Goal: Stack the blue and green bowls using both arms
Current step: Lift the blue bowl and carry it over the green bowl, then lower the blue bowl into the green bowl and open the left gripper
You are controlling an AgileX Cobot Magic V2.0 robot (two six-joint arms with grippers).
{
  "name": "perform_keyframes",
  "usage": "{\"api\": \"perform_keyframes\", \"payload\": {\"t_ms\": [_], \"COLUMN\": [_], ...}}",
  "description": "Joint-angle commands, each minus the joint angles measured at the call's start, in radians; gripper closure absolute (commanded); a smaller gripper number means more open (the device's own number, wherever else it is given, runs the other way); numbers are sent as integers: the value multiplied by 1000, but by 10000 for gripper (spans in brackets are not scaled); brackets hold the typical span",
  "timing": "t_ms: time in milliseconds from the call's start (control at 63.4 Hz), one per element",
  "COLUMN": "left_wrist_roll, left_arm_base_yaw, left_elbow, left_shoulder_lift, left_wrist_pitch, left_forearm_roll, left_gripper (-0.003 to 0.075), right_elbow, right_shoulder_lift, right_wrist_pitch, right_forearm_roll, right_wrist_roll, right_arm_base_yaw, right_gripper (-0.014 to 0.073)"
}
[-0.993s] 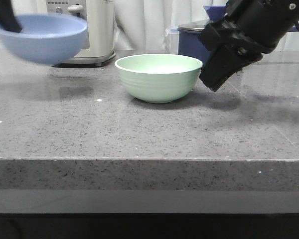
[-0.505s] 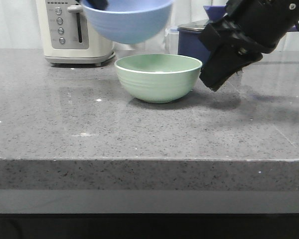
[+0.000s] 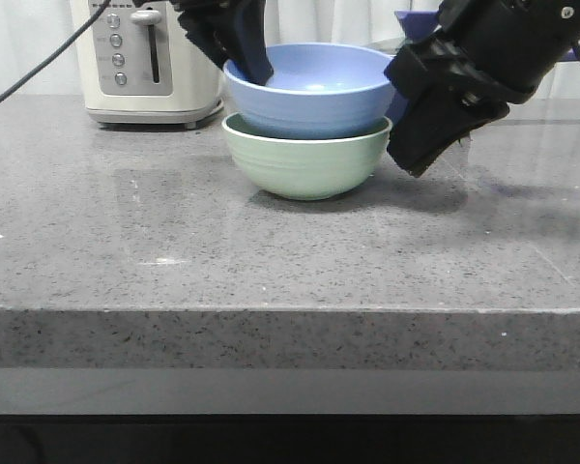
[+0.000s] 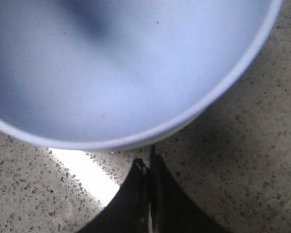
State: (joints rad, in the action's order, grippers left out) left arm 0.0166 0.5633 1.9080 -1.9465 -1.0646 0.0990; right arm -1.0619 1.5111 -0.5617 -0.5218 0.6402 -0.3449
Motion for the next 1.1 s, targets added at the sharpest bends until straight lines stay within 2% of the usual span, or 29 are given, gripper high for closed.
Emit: {"api": "perform_keyframes", "payload": {"t_ms": [0,284,363,441,599,678,1088], "left_wrist_roll": [-2,-2,-2,-2,-2,-2,-2], "left_arm_base_yaw": [7,7,7,7,7,7,7], "left_elbow": [38,38,38,38,38,38,38], "left_shoulder_lift": [58,58,58,58,58,58,144], "left_wrist_pitch": [32,22,22,29,47,59,49], "left_forearm_roll": [12,12,12,12,12,12,-12], "left_gripper": [740,738,711,629,404,344,344], "right_elbow": [-22,-22,-22,-22,-22,-22,-22], "right_shoulder_lift": [-34,-34,-34,-34,-34,-34,-34], "right_wrist_pitch": [35,35,35,35,35,35,35], "right_forearm_roll": [-22,-22,-22,-22,-22,-22,-22], "right_wrist_roll": [9,9,9,9,9,9,9], "right_arm_base_yaw": [2,2,2,2,2,2,2], "right_gripper": [658,658,658,658,658,658,658]}}
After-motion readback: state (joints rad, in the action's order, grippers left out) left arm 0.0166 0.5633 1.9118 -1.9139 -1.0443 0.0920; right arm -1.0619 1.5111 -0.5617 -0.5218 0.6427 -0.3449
